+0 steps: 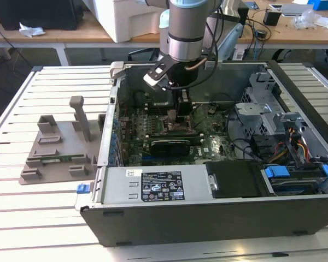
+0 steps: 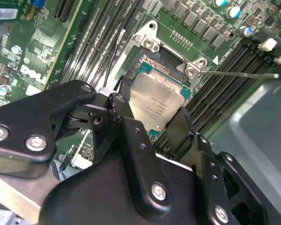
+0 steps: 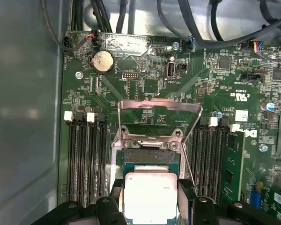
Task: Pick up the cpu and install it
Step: 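Place the cpu into insertion slot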
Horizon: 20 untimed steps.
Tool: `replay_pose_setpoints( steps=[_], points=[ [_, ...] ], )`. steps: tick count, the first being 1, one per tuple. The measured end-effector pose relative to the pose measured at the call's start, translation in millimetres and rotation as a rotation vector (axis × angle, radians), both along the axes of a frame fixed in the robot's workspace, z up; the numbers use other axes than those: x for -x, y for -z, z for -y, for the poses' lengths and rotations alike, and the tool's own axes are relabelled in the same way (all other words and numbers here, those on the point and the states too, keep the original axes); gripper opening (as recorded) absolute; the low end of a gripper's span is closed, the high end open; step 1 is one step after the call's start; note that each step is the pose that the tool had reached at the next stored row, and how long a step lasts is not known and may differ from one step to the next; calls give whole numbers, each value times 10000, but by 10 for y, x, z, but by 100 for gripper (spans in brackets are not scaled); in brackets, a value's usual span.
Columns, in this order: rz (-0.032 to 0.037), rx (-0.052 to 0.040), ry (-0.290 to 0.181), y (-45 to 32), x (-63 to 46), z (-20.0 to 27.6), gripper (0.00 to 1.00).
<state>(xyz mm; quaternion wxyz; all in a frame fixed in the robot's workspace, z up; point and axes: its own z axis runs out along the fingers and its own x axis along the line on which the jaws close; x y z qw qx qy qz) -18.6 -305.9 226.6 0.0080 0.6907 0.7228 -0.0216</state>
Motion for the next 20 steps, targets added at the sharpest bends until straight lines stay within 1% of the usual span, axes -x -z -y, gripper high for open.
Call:
replay_pose_setpoints(
  steps=[2,3,5,6,8,10,13,20],
  points=[
    [-6,1,2,48,-1,0,55],
    [-8,2,1,86,-1,0,55],
    [-9,0,1,124,-2,0,55],
    [-10,0,0,159,-2,0,55],
    [-9,1,1,203,-2,5,55],
    [-9,0,27,224,-1,16,55],
    [-9,0,170,240,-2,17,55],
    [-11,2,180,283,-9,18,55]
  ],
)
